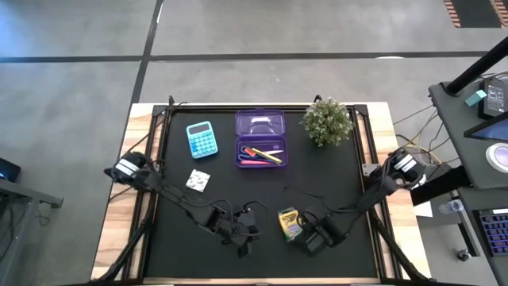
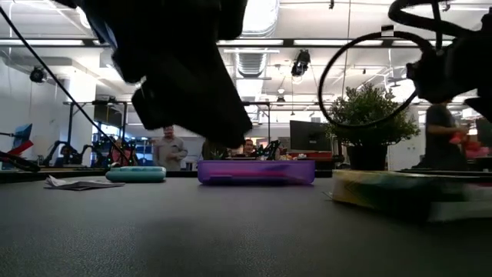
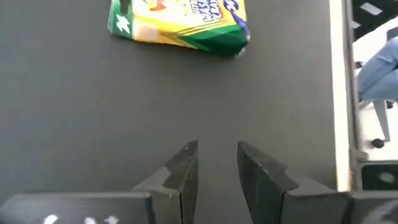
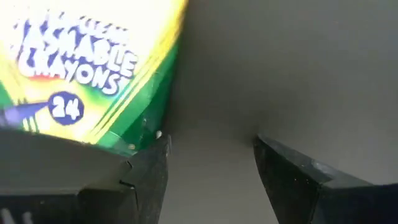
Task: Pack school essentials
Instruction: Put the yellow crayon box into the purple supply box
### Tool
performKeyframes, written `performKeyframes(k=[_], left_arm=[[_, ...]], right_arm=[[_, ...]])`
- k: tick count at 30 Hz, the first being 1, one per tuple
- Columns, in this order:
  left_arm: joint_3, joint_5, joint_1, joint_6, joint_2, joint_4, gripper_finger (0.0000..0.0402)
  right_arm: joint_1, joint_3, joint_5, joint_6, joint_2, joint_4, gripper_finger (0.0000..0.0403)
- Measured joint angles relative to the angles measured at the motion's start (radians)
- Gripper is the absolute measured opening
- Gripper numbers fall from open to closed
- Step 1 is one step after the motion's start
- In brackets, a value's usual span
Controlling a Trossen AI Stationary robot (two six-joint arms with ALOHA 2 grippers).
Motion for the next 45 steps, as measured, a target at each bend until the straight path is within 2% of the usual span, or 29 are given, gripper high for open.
performKeyframes(k=[6, 13, 17, 20, 25, 29, 34, 45], left_arm=[[0.0, -0.013, 0.016, -0.017, 0.025, 0.0, 0.0092], [-0.001, -0.023, 0.035, -0.017, 0.025, -0.001, 0.0092], [0.002, -0.031, 0.035, -0.015, 0.025, 0.005, 0.0092], [0.002, -0.078, 0.035, 0.035, 0.025, 0.012, 0.0092], [-0.003, -0.214, 0.035, 0.144, 0.025, 0.051, 0.0092], [-0.004, -0.311, 0.037, 0.194, 0.032, 0.067, 0.0092], [0.0, -0.311, 0.042, 0.199, 0.095, 0.153, 0.0092], [-0.004, -0.298, 0.026, 0.195, 0.116, 0.077, 0.0092]], right_arm=[[-0.002, 0.001, 0.105, 0.002, 0.027, 0.178, 0.0219], [-0.031, 0.002, 0.306, -0.02, 0.062, 0.377, 0.0219], [-0.051, 0.002, 0.33, -0.059, 0.075, 0.438, 0.0219], [-0.051, 0.007, 0.33, -0.065, 0.069, 0.429, 0.0219], [-0.039, 0.02, 0.33, -0.066, 0.024, 0.388, 0.0219], [-0.036, 0.019, 0.33, -0.023, -0.013, 0.281, 0.0219], [-0.038, 0.018, 0.331, 0.027, -0.048, 0.2, 0.0219], [-0.071, -0.004, 0.33, 0.065, -0.053, 0.136, 0.0219]])
